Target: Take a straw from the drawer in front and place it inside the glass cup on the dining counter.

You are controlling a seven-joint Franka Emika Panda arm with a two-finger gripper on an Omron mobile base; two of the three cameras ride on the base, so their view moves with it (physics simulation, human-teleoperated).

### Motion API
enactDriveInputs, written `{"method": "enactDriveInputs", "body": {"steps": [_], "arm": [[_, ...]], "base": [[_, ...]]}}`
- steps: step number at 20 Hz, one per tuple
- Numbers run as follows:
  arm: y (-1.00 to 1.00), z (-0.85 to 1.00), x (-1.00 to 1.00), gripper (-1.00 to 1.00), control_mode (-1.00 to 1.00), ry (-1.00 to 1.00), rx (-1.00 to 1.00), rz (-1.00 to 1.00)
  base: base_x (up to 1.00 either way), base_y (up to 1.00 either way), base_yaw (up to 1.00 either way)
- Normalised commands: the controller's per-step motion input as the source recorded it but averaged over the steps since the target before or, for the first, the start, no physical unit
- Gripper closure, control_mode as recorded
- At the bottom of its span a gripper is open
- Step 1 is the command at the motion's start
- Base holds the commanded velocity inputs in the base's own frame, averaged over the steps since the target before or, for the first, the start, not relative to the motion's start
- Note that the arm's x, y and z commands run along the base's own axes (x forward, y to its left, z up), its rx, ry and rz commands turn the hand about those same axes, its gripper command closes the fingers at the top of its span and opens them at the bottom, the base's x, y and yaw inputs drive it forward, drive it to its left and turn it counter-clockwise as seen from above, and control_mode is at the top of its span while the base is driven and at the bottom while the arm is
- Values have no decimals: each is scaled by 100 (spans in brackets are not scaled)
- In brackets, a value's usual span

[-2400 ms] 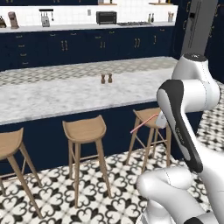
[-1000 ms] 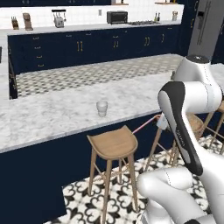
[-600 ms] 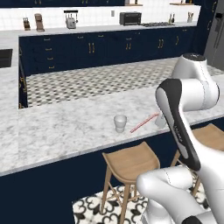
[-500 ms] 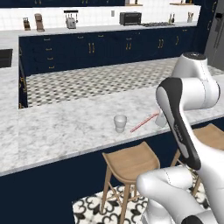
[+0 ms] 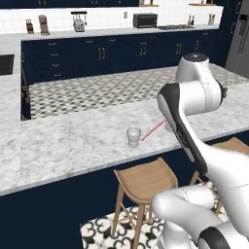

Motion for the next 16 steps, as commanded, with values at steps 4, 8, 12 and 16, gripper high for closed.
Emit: {"method": "enactDriveInputs", "body": {"steps": [4, 8, 12, 16], "arm": [[-10, 8, 56, 100, -100, -6, -39, -7], [-13, -2, 45, 100, -100, -5, -44, -11], [0, -15, 63, 100, -100, 0, -35, -11], [1, -16, 57, 100, -100, -4, -31, -14]], "base": [[0, 0, 0], [0, 0, 0], [0, 0, 0], [0, 0, 0]]}}
